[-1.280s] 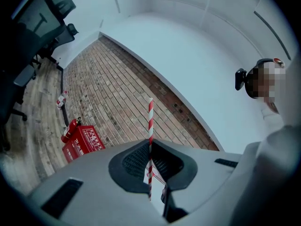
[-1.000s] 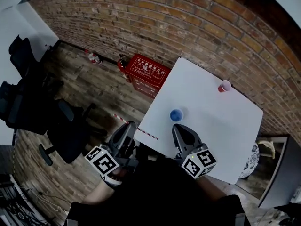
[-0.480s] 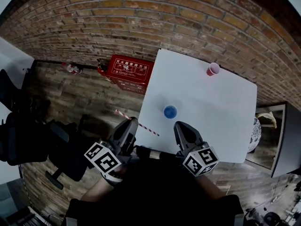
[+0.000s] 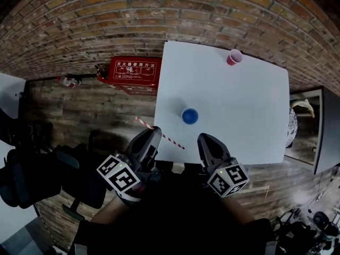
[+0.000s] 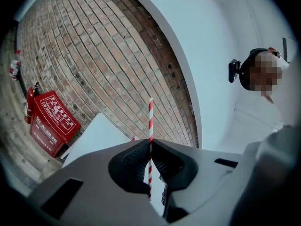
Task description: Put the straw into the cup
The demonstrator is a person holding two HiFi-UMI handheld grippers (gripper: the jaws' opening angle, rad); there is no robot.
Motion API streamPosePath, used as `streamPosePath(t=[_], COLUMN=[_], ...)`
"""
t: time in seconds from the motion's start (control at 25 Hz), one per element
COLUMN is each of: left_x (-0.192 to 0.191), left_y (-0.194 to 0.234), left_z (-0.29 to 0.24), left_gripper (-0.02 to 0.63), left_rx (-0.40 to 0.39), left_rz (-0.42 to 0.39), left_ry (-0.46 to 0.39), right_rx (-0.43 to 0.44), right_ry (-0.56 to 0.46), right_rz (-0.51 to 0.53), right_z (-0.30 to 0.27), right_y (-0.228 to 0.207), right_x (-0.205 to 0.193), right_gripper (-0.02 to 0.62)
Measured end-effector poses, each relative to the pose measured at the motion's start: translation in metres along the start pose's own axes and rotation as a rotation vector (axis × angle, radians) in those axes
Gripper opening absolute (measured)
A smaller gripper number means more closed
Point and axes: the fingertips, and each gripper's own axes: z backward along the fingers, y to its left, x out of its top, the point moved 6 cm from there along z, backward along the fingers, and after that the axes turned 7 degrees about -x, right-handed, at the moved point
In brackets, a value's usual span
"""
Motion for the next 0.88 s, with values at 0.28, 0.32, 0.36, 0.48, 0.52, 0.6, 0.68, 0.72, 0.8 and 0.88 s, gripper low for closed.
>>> streamPosePath(t=[0.28,0.32,0.36,0.48,0.52,0.6,0.68,0.72,0.8,0.88], left_x=[-0.012,-0.015,-0.018,-0.023,-0.025,-0.028,-0.032,-0.033,-0.035,-0.036], left_y=[0.015,0.018,0.022,0.030,0.030,0.030,0.030,0.030,0.029,0.028], left_z=[-0.009,-0.011,-0.015,-0.027,-0.030,-0.035,-0.041,-0.044,-0.050,-0.056], left_gripper=[0.029,0.029,0.029,0.029,0.029,0.029,0.029,0.029,0.029,0.029], left_rx=[-0.012,-0.010,-0.009,-0.019,-0.022,-0.025,-0.027,-0.027,-0.029,-0.031], left_rz=[-0.020,-0.021,-0.020,-0.029,-0.040,-0.058,-0.071,-0.078,-0.093,-0.100], left_ry=[0.095,0.106,0.112,0.121,0.131,0.149,0.157,0.158,0.157,0.157], right_rx=[-0.074,-0.080,-0.084,-0.091,-0.093,-0.099,-0.104,-0.105,-0.106,-0.106], right_ry=[0.025,0.029,0.028,0.017,0.015,0.011,0.003,0.000,-0.006,-0.008], right_rz=[-0.036,-0.039,-0.040,-0.038,-0.035,-0.035,-0.032,-0.029,-0.024,-0.026], right_z=[0.010,0.011,0.010,0.008,0.010,0.014,0.018,0.019,0.018,0.016], right_y=[-0.008,-0.011,-0.016,-0.027,-0.029,-0.032,-0.037,-0.041,-0.046,-0.050], right_x=[-0.019,-0.023,-0.025,-0.028,-0.029,-0.030,-0.031,-0.030,-0.030,-0.028], right_gripper=[0.023,0.023,0.023,0.023,0.023,0.023,0.023,0.023,0.023,0.023])
